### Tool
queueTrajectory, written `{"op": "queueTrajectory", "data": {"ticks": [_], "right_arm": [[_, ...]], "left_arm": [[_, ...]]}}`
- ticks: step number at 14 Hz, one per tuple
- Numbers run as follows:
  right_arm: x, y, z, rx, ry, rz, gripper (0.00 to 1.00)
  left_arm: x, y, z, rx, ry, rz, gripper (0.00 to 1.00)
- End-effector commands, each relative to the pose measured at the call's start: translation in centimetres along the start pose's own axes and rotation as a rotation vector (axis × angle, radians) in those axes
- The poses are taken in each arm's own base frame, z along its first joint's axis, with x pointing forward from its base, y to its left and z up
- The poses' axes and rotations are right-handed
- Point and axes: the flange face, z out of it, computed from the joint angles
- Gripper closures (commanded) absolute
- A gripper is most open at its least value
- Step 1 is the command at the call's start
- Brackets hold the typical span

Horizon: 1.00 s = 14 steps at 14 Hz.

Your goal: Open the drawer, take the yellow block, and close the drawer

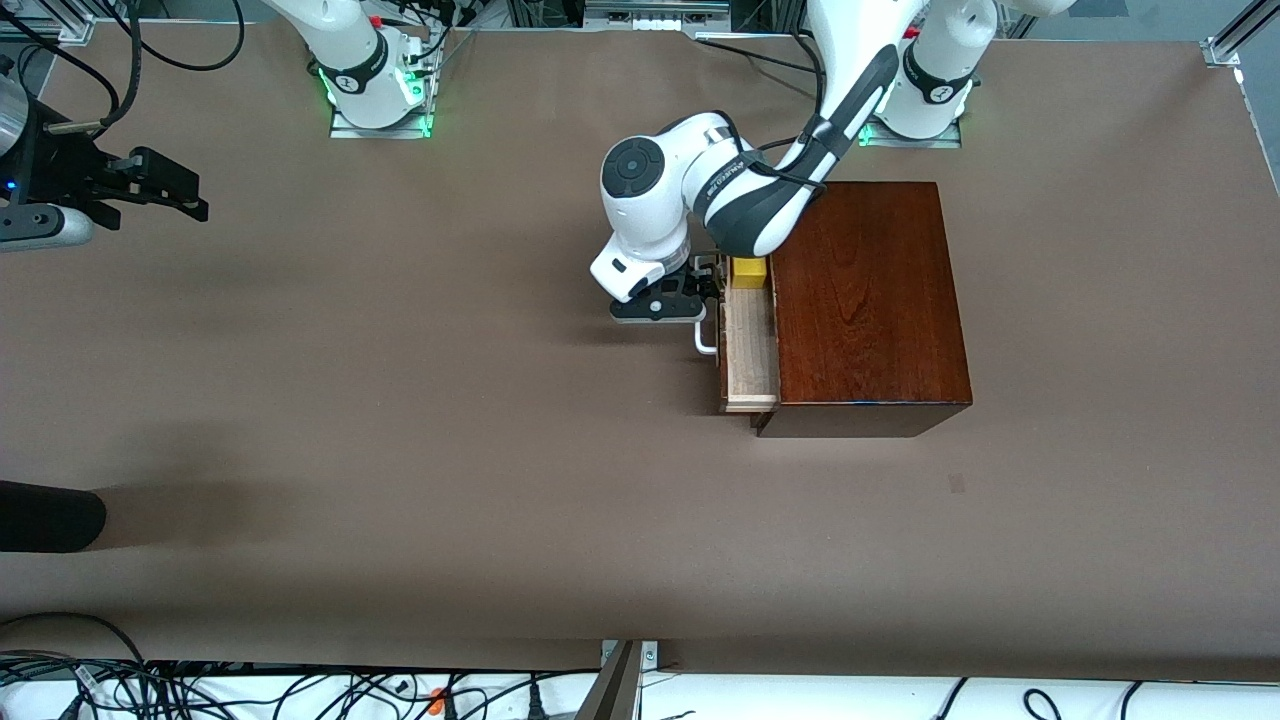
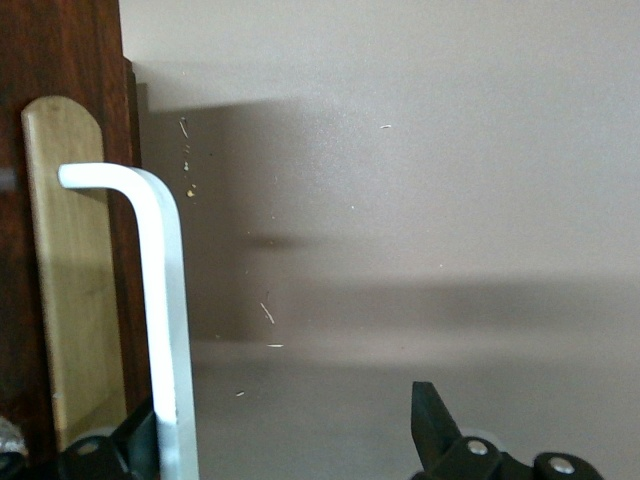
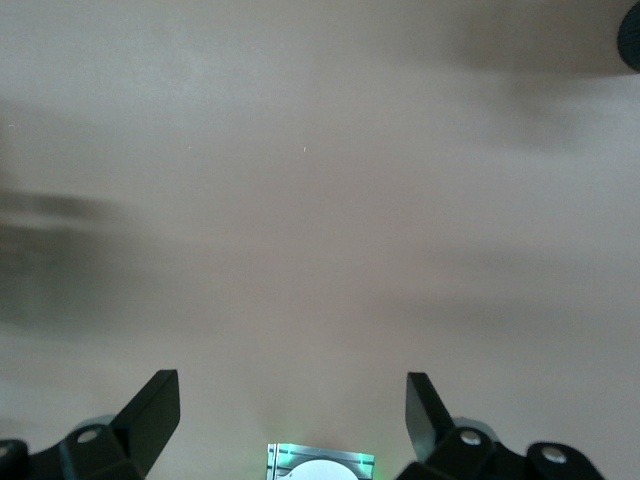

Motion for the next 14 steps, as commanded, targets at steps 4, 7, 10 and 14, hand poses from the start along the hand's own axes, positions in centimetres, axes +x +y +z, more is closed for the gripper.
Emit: {"op": "queueTrajectory", "data": {"ticks": [4,7,10,14], "right_arm": [[-0.7,0.1,-0.6,0.012,0.002,0.002,0.0],[-0.7,0.1,-0.6,0.011,0.002,0.001,0.0],[-0.7,0.1,-0.6,0.011,0.002,0.001,0.0],[-0.7,0.1,-0.6,0.011,0.002,0.001,0.0]], "left_arm": [[-0.3,2.0,-5.0,0.03,0.018,0.033,0.0],[0.9,-0.5,-10.5,0.066,0.005,0.031,0.0],[3.6,-6.4,-16.1,0.057,-0.03,0.02,0.0],[7.9,-19.1,-22.8,0.016,-0.03,-0.004,0.0]]}}
